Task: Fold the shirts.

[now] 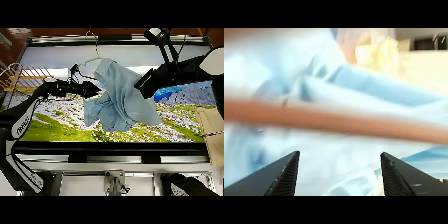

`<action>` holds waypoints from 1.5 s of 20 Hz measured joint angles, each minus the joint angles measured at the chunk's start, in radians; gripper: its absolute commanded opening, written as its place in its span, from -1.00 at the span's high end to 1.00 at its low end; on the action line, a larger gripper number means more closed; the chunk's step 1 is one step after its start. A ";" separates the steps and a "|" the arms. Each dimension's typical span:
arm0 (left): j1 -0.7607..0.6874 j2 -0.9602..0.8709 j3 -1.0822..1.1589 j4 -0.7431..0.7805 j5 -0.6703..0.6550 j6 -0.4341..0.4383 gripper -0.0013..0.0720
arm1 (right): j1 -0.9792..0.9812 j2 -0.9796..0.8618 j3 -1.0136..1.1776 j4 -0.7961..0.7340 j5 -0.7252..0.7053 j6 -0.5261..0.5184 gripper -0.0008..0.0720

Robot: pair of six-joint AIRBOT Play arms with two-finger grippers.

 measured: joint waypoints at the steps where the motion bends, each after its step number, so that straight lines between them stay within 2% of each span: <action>1: 0.014 0.000 0.000 0.002 0.002 0.000 -0.71 | 0.000 0.000 0.000 0.000 0.002 0.000 0.75; 6: 0.052 0.001 0.000 0.034 -0.032 0.000 -0.70 | 0.000 0.000 0.000 0.000 0.005 0.000 0.75; 12: 0.032 0.008 -0.002 0.206 -0.111 0.000 -0.71 | 0.000 0.000 0.000 -0.001 0.006 0.000 0.75; 17: -0.045 0.005 -0.003 0.247 -0.049 -0.008 -0.70 | -0.002 0.001 0.000 -0.006 0.015 0.001 0.75; 19: -0.072 0.006 -0.002 0.246 -0.021 0.006 -0.64 | 0.001 -0.001 0.000 0.001 0.003 0.003 0.75; 21: -0.079 0.005 -0.002 0.253 0.061 -0.011 0.26 | -0.002 -0.001 0.000 0.000 0.002 0.003 0.75; 23: -0.094 0.006 -0.002 0.249 0.075 -0.013 0.68 | -0.002 0.000 0.000 -0.002 0.007 0.002 0.75; 24: -0.099 0.006 -0.002 0.248 0.083 -0.013 0.81 | -0.002 -0.001 0.000 -0.002 0.005 0.002 0.75; 30: -0.077 0.021 0.016 0.251 0.113 -0.007 0.82 | -0.002 0.001 0.000 -0.013 -0.005 0.000 0.75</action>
